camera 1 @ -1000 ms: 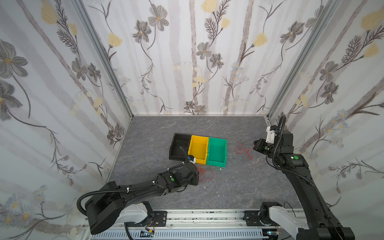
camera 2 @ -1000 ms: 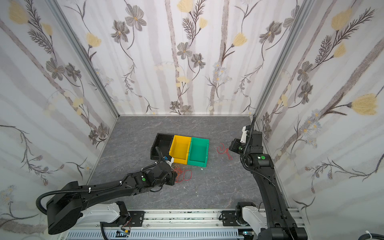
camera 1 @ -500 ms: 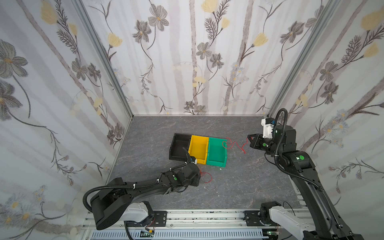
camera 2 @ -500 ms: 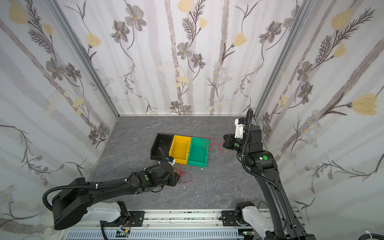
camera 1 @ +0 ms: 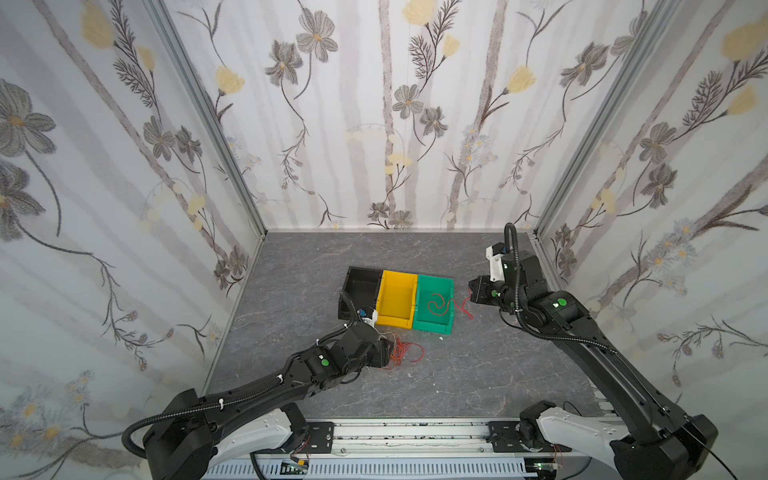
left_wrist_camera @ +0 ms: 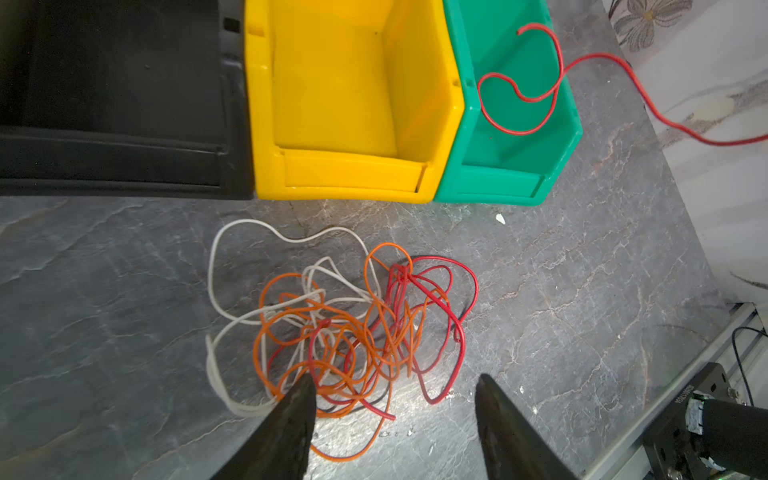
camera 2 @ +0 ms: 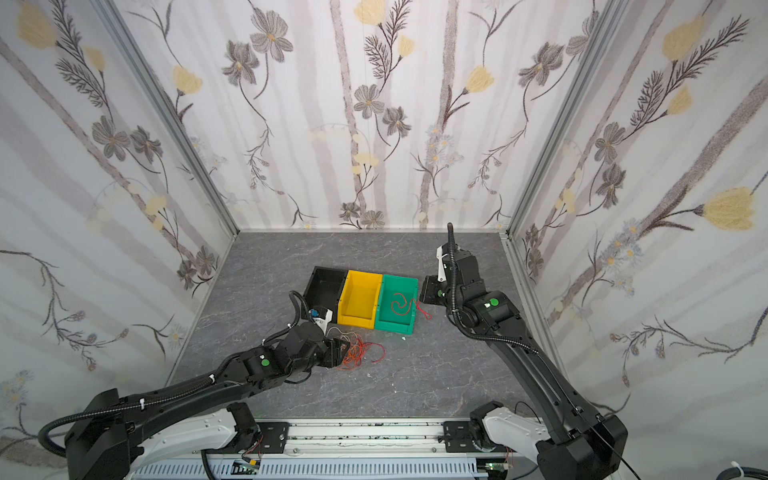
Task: Untangle the cables
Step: 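Carry the red wire over the green bin with the right gripper, then lower the red wire into the green bin and open the right gripper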
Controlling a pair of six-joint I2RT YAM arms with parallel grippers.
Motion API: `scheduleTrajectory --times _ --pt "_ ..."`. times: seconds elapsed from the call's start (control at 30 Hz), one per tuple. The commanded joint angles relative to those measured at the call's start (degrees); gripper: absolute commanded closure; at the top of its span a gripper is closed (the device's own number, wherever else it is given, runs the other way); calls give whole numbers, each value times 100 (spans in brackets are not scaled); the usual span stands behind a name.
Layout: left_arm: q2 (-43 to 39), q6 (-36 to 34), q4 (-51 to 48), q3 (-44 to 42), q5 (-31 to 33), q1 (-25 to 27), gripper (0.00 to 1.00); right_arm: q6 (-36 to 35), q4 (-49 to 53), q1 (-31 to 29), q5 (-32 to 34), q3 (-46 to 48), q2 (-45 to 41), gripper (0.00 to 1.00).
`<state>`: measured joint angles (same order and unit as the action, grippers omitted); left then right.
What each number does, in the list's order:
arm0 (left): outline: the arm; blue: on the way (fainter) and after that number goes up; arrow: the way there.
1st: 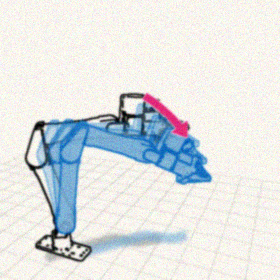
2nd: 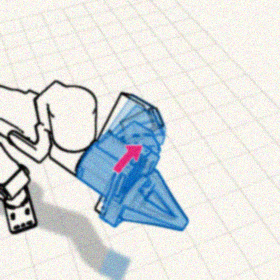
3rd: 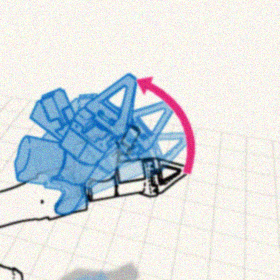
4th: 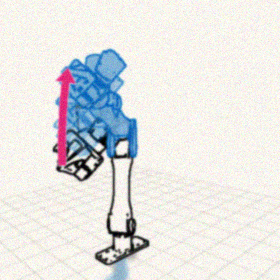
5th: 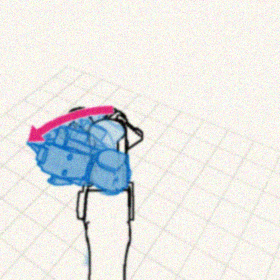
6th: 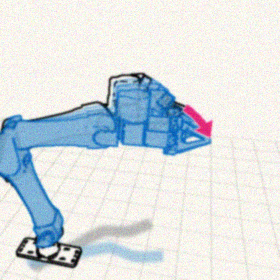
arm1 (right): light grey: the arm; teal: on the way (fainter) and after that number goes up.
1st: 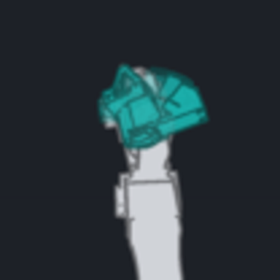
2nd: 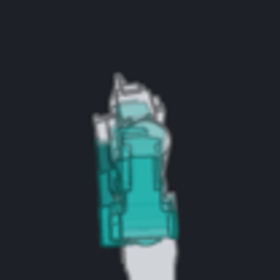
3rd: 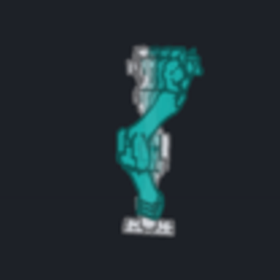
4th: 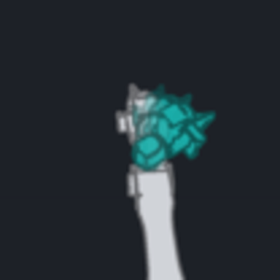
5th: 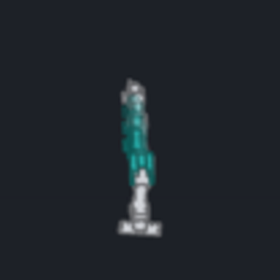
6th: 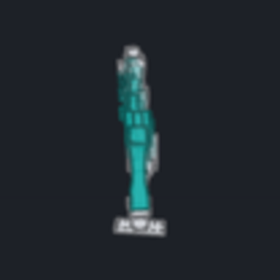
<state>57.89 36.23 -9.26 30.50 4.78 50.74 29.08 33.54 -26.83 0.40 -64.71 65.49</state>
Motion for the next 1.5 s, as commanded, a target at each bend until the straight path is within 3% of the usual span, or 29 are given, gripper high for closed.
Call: scheduleTrajectory --times 0.0,0.27,0.67,0.87,1.47 --pt "-306 -2 -417 -49 155 -309 37 250 -241 -134 806 -52 150 100" --pt "-856 -37 -672 -255 -14 -1212 38 545 -566 -305 942 -323 834 100" --pt "-710 -141 -602 -353 -348 -1788 37 892 -1094 -646 213 -1101 2244 100" --pt "-716 -195 -577 -361 -526 -1987 37 1023 -1733 -634 12 -908 2703 100" --pt "-492 -133 -401 -453 -671 -2068 37 547 -1337 -551 990 -991 4034 100"
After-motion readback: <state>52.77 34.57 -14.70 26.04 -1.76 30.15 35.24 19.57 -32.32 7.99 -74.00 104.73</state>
